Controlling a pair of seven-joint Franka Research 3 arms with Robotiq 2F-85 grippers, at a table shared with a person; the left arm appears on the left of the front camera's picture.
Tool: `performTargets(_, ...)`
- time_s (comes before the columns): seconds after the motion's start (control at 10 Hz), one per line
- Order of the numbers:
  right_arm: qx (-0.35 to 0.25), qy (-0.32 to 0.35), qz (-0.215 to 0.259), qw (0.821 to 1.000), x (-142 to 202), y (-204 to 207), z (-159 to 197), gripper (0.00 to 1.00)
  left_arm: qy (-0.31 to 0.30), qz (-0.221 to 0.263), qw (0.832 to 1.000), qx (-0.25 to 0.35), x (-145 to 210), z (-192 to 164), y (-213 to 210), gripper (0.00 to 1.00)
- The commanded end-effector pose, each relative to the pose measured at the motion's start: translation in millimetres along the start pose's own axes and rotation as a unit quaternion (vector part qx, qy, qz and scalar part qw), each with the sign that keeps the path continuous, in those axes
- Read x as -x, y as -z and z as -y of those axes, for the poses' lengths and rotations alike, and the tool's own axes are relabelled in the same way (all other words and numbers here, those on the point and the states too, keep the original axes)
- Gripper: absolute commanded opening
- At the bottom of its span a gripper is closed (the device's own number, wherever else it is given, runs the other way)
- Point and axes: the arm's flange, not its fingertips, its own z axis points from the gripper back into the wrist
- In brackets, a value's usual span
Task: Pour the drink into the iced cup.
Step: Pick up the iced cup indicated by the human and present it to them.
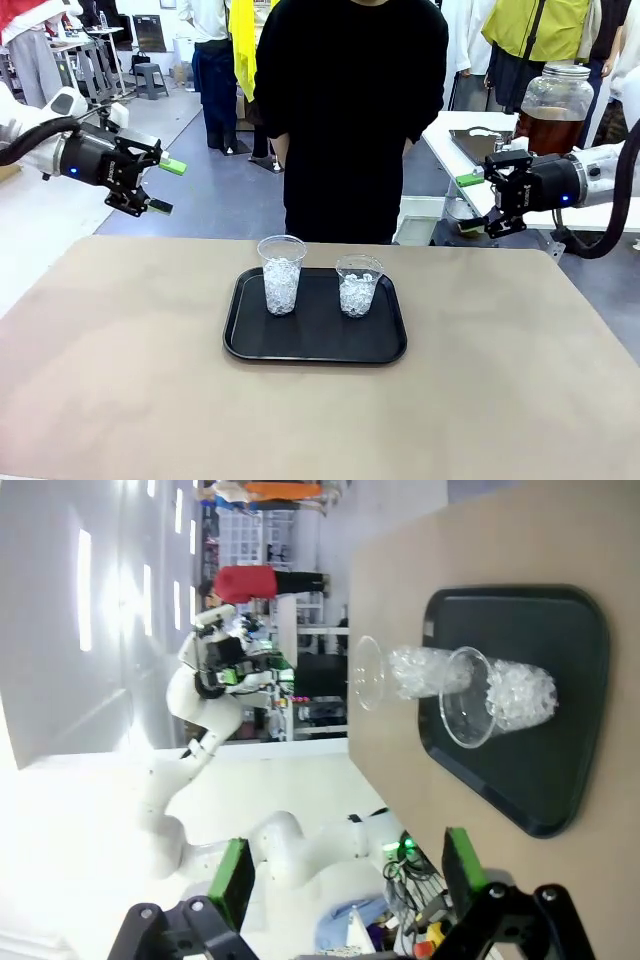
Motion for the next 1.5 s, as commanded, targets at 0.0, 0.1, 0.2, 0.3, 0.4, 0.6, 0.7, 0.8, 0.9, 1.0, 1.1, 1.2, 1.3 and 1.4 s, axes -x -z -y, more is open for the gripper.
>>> performTargets(0.0,-0.031,0.018,0.011,0.999,-15.1,-2.8,-7.3,1.0,0.0,-0.003,0.999,0.046,-8.0,-0.4,-3.7,1.0)
performTargets(0.1,-0.044,0.025,0.016,0.999,-20.7,-5.7,-9.5,1.0,-0.004,-0.007,0.998,0.066,-9.0,-0.8,-5.9,1.0)
performTargets(0.2,-0.05,0.026,0.018,0.998,-24.1,-7.7,-12.3,1.0,-0.006,-0.008,0.997,0.075,-9.3,-0.9,-8.0,1.0)
performTargets(0.3,-0.057,0.032,0.019,0.998,-27.6,-9.4,-13.9,1.0,-0.006,-0.012,0.996,0.085,-9.2,-0.3,-9.9,1.0)
performTargets(0.4,-0.063,0.033,0.019,0.997,-30.7,-10.6,-13.8,1.0,-0.009,-0.014,0.996,0.092,-9.6,-2.0,-12.0,1.0)
performTargets(0.6,-0.075,0.037,0.011,0.996,-35.1,-10.8,-11.5,1.0,-0.013,-0.015,0.994,0.108,-13.9,-4.4,-16.5,1.0)
performTargets(0.7,-0.074,0.043,0.007,0.996,-35.1,-11.1,-11.6,1.0,-0.016,-0.019,0.994,0.103,-16.0,-3.8,-15.7,1.0)
performTargets(0.8,-0.065,0.045,0.004,0.997,-32.4,-10.6,-12.2,1.0,-0.017,-0.01,0.996,0.089,-19.7,1.6,-13.1,1.0)
performTargets(0.9,-0.058,0.029,0.01,0.998,-26.9,-9.6,-6.2,1.0,-0.021,-0.018,0.996,0.09,-8.7,-5.1,-15.3,1.0)
performTargets(1.0,-0.058,0.029,0.01,0.998,-26.9,-9.6,-6.2,1.0,-0.021,-0.018,0.996,0.09,-8.7,-5.1,-15.3,1.0)
performTargets(1.1,-0.058,0.029,0.01,0.998,-26.9,-9.6,-6.2,1.0,-0.021,-0.018,0.996,0.09,-8.7,-5.1,-15.3,1.0)
performTargets(1.2,-0.058,0.029,0.01,0.998,-26.9,-9.6,-6.2,1.0,-0.021,-0.018,0.996,0.09,-8.7,-5.1,-15.3,1.0)
performTargets(1.3,-0.058,0.029,0.01,0.998,-26.9,-9.6,-6.2,1.0,-0.021,-0.018,0.996,0.09,-8.7,-5.1,-15.3,1.0)
performTargets(1.4,-0.058,0.029,0.01,0.998,-26.9,-9.6,-6.2,1.0,-0.021,-0.018,0.996,0.09,-8.7,-5.1,-15.3,1.0)
